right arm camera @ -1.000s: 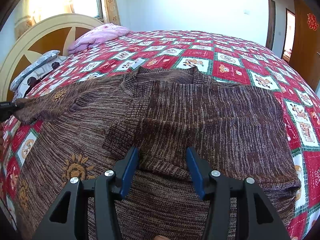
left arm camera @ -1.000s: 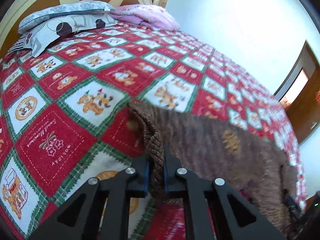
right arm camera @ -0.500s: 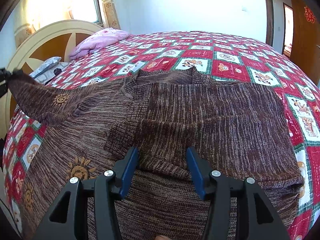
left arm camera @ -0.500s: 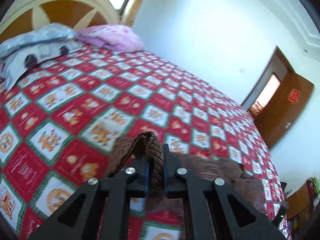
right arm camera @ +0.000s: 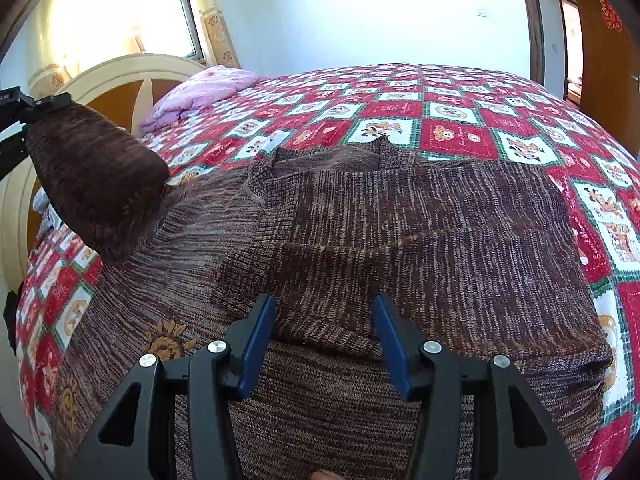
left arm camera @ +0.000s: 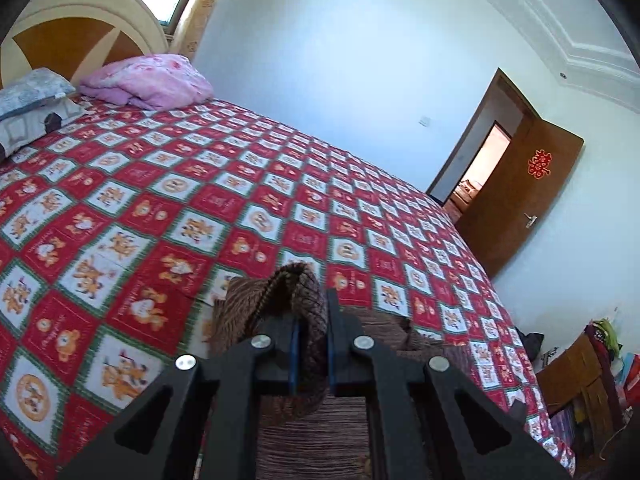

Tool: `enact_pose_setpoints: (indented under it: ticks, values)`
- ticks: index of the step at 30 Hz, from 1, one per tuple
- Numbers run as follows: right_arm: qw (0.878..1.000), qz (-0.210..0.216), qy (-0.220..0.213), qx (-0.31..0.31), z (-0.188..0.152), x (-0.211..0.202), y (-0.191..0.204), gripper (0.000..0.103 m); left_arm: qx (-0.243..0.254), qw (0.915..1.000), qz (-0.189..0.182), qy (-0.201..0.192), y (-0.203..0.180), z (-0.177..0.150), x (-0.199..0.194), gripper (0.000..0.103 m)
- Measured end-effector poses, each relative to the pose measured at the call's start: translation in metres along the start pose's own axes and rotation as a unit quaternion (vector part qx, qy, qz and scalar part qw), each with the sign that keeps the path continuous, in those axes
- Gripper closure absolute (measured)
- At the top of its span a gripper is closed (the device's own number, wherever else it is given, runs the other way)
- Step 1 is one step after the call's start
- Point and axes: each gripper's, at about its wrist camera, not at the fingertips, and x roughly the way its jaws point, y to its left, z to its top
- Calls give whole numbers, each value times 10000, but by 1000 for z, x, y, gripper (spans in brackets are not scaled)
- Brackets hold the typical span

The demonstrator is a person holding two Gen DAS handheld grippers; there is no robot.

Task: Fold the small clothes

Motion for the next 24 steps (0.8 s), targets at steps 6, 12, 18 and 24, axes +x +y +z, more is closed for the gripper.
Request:
enact_pose_setpoints:
  ticks: [6,12,18,24]
  values:
    - [9988,169,-185,415,-1,-7,-14,48,25,9993,-311,210,-39,-18,25,93]
    - [9960,373,-284,755,-2,-9,-26,46,32,9972,-534,526,-74,-53,62,93]
    - [9936,493,-341,958,-2,-11,-32,46,567,9931,-221,1005,-108,-106,101,88]
    - [9919,571,-362,1077,-3,-10,-37,45,1334,9870,-149,881,-106,-117,73,60]
